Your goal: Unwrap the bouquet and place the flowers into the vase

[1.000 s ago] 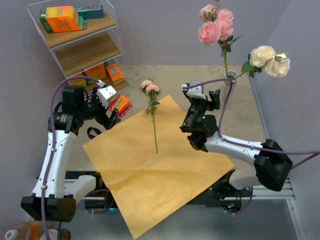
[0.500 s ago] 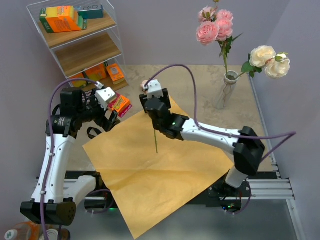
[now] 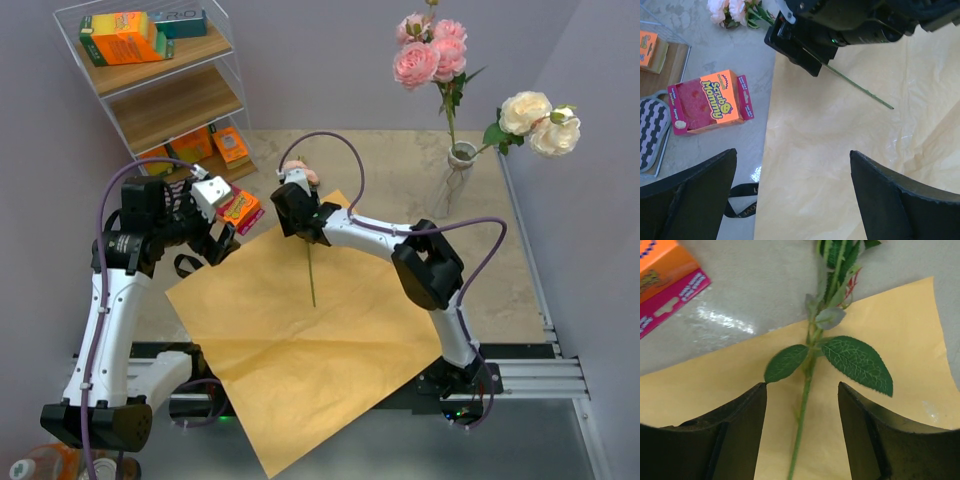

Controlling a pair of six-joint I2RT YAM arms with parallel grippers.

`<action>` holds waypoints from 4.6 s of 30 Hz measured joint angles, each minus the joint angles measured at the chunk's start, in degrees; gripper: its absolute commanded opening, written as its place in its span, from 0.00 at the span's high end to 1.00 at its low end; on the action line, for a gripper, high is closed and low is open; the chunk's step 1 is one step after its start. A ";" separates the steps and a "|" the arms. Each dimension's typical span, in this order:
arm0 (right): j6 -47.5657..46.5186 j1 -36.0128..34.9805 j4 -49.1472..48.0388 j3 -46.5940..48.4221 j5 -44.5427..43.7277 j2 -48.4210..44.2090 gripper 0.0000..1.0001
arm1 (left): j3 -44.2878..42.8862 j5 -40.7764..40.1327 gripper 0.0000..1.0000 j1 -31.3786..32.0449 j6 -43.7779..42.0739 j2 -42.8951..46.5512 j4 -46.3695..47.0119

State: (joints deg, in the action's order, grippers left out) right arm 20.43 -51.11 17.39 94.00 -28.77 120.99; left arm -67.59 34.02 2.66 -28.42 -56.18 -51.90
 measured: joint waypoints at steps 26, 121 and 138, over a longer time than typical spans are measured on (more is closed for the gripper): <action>1.22 5.40 3.54 9.51 5.03 11.72 0.65 | 3.21 -0.76 0.00 0.00 -1.22 -0.50 1.29; -52.57 36.54 -91.60 -16.39 -11.19 -22.05 0.85 | 1.16 -1.29 0.01 -0.02 -4.92 -10.88 7.41; -53.16 34.07 -91.60 -33.38 -15.10 -33.59 0.21 | -0.48 -1.22 0.00 -0.02 -5.25 -10.73 5.99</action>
State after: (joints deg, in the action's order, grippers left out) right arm -32.73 -17.04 -74.22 60.62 -43.88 87.39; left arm -68.07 32.80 2.63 -33.67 -66.92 -45.91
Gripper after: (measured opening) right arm 0.720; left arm 0.994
